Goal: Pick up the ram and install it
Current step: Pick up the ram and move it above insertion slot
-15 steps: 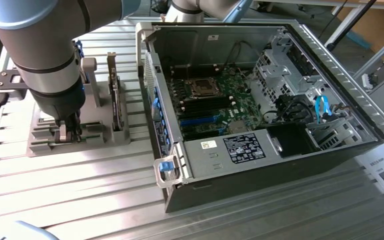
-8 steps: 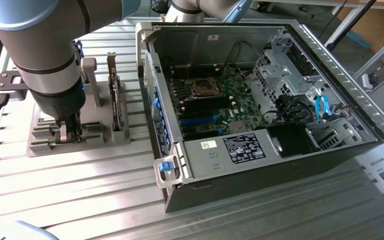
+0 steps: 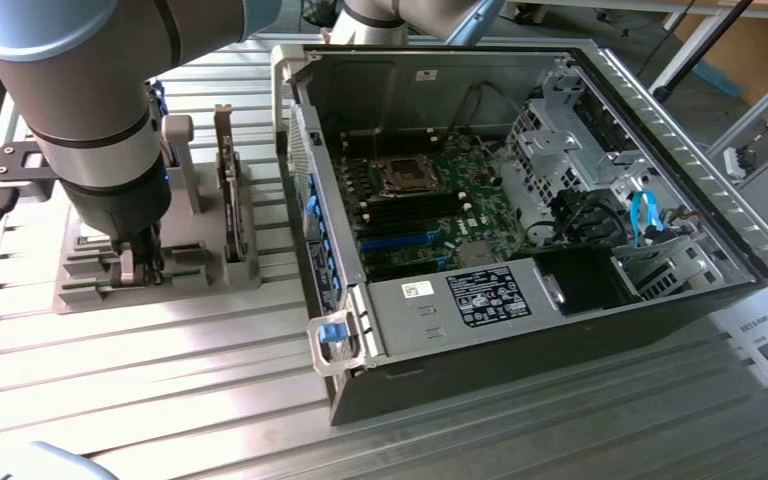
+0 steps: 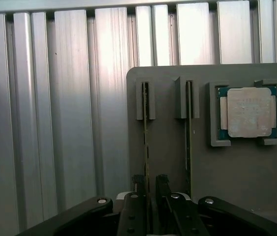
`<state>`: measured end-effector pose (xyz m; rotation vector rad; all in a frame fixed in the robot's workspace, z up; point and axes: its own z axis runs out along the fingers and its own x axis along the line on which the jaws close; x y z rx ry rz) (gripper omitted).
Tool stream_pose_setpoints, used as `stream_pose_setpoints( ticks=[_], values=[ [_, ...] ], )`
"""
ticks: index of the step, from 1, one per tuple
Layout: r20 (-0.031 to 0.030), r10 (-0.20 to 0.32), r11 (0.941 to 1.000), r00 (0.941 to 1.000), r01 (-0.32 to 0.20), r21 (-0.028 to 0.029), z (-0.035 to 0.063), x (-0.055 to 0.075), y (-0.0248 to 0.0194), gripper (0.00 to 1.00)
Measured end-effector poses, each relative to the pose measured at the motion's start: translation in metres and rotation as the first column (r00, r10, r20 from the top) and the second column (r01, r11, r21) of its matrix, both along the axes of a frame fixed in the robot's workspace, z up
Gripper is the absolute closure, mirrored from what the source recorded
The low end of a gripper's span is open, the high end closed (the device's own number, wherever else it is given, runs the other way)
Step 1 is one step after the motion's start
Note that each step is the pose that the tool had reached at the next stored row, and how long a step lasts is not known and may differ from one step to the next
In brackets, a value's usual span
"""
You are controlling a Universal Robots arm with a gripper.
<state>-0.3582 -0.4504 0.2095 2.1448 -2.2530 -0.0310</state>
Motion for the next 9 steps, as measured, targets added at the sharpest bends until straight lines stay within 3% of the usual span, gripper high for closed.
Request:
stream_pose_setpoints(
  ticks=[9],
  values=[
    [0.0000, 0.007, 1.0000, 1.0000, -0.007, 0.0000, 0.0000, 0.0000, 0.0000, 0.76]
  ],
)
